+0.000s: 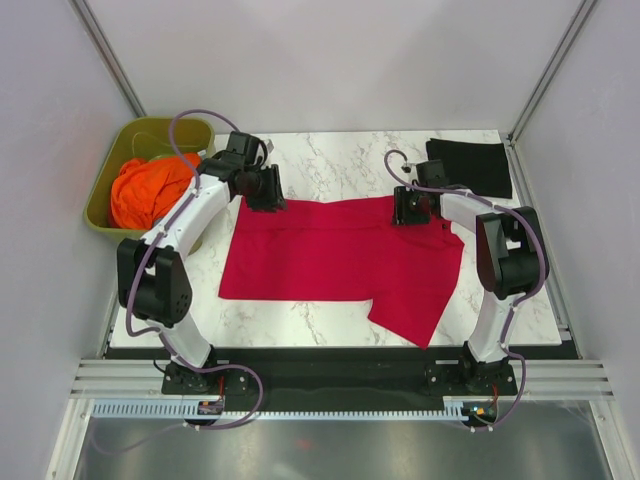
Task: Fold and stack the t-shirts
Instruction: Fold the tshirt
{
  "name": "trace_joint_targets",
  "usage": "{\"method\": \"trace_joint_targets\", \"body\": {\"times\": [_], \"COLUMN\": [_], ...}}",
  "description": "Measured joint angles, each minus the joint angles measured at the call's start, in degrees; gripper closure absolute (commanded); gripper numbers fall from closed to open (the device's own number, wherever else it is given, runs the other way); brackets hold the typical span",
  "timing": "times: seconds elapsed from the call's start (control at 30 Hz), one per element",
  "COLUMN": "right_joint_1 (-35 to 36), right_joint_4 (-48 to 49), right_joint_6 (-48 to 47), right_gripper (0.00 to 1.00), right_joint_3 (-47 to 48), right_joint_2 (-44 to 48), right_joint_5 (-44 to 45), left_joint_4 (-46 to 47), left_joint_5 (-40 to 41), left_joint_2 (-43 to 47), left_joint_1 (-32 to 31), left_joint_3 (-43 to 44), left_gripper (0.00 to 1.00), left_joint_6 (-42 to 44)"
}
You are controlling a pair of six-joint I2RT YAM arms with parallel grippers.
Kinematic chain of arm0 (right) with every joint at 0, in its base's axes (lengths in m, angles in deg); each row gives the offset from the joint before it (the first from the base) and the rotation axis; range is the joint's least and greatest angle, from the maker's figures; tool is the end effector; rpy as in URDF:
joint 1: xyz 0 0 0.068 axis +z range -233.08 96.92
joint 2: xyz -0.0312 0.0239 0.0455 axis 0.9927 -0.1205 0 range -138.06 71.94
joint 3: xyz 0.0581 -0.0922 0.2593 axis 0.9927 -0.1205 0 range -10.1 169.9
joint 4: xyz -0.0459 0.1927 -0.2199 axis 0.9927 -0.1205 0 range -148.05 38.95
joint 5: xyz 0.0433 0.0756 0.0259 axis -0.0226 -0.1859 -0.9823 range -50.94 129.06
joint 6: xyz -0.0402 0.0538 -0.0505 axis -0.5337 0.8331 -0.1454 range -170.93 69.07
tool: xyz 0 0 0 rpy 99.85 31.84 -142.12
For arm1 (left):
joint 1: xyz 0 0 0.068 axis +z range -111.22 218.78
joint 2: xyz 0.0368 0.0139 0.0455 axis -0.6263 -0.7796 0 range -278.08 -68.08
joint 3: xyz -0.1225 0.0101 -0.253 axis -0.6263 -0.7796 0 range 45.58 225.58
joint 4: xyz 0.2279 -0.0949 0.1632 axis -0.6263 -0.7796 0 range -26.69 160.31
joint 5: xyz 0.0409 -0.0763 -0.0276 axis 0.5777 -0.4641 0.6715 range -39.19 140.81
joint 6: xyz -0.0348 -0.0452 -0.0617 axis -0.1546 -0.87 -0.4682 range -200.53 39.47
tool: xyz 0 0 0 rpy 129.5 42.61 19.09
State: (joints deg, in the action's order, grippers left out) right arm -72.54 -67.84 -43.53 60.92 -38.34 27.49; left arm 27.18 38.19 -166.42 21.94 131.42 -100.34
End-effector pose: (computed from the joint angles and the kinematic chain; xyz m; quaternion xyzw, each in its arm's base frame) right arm 0.4417 0.0972 0.1164 -0.0555 0.9504 0.1406 0.2719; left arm 0.4065 -0.1399 0.2607 0.0078 0.9501 -0.1920 0.2457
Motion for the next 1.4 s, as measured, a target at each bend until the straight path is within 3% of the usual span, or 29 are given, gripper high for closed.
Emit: {"method": "trace_joint_targets", "body": {"times": [0.33, 0.8, 0.97, 1.13, 1.4], "right_joint_1": [2.12, 10.08, 9.77, 3.67, -3.26], "right_joint_4": [-1.46, -4.7, -6.14, -8.31, -15.85], "right_joint_6": [0.33, 8.37, 15.41, 25.55, 39.63], "right_gripper": [0.5, 0.57, 0.55, 0.54, 0.52], "right_joint_3": [-2.4, -15.96, -17.14, -16.92, -13.9], "right_joint_2": [2.49, 20.52, 23.91, 26.93, 26.77], "right_joint_5": [0.22, 6.36, 15.89, 25.09, 31.98], "left_joint_4": [0.09, 4.68, 11.98, 22.91, 34.27], "left_joint_5": [-0.07, -1.57, -4.72, -7.37, -11.28], "left_joint_2": [1.81, 3.61, 3.13, -0.87, -15.69], "left_joint_1": [0.0, -4.85, -7.5, -11.37, -17.2], "left_joint_3": [-0.04, -5.77, -7.48, -7.5, -2.67], "left_gripper": [0.58, 0.58, 0.52, 0.47, 0.43], "left_joint_6": [-0.02, -3.06, -9.81, -19.47, -33.42]}}
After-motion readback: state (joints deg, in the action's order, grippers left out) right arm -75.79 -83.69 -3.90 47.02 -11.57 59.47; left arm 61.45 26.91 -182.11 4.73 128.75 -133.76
